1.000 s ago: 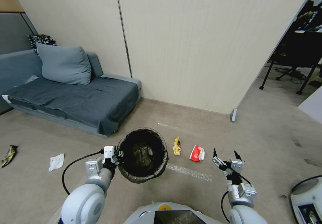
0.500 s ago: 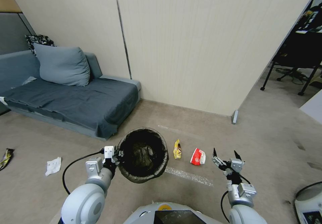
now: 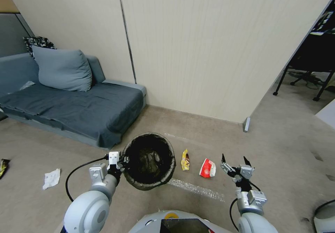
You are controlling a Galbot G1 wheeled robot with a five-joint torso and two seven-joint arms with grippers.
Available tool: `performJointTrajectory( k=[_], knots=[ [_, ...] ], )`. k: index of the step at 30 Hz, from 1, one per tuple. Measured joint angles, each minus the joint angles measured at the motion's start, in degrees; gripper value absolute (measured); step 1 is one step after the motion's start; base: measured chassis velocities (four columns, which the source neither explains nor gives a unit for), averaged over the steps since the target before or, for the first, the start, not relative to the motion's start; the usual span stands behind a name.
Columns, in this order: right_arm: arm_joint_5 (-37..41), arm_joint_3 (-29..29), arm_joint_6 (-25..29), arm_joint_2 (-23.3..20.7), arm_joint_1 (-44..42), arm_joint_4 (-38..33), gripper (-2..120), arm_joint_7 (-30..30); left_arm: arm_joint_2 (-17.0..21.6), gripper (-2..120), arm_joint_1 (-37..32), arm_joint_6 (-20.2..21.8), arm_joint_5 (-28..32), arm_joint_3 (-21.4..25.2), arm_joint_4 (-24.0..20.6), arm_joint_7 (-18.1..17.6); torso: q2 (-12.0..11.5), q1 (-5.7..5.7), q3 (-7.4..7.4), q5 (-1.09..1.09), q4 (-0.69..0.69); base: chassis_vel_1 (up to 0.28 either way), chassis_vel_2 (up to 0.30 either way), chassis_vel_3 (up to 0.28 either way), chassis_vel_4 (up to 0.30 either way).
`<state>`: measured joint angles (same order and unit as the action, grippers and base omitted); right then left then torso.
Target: Pick up the trash bin, then pick up the garbage from the floor and place it into the trash bin.
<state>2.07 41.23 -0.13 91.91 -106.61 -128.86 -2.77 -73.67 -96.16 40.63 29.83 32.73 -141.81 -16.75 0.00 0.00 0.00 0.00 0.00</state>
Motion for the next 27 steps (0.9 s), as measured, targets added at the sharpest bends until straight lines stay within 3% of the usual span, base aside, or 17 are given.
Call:
performJointTrajectory(
  k=[8,12,21,27],
  knots=[
    [0.31,0.31,-0.91,-0.09,0.99,0.67,100,0.01,-0.01,2,0.05,0.15,0.13,0.2,-0.1,0.01,0.0,0.0,0.0,0.0,0.0,0.0,0.0,0.0,0.0],
    [2.36,1.68,-5.72,-1.07,5.18,2.39,100,0.45,0.08,2,-0.2,0.27,0.09,0.49,-0.82,0.01,0.0,0.0,0.0,0.01,-0.01,0.0,0.0,0.0,0.0],
    [14.38,0.32,-16.24,-9.58,16.24,10.14,100,-2.31,0.7,2,-0.79,0.31,-0.07,1.08,-1.41,0.13,0.0,0.0,0.0,0.0,0.01,0.0,0.0,0.0,0.0],
    [20.37,-0.45,-18.78,-11.9,19.61,15.0,100,-3.79,0.75,2,-0.96,0.44,-0.12,1.23,-1.43,0.21,0.0,0.0,0.0,0.01,0.0,0.0,0.0,0.0,0.0]
  ],
)
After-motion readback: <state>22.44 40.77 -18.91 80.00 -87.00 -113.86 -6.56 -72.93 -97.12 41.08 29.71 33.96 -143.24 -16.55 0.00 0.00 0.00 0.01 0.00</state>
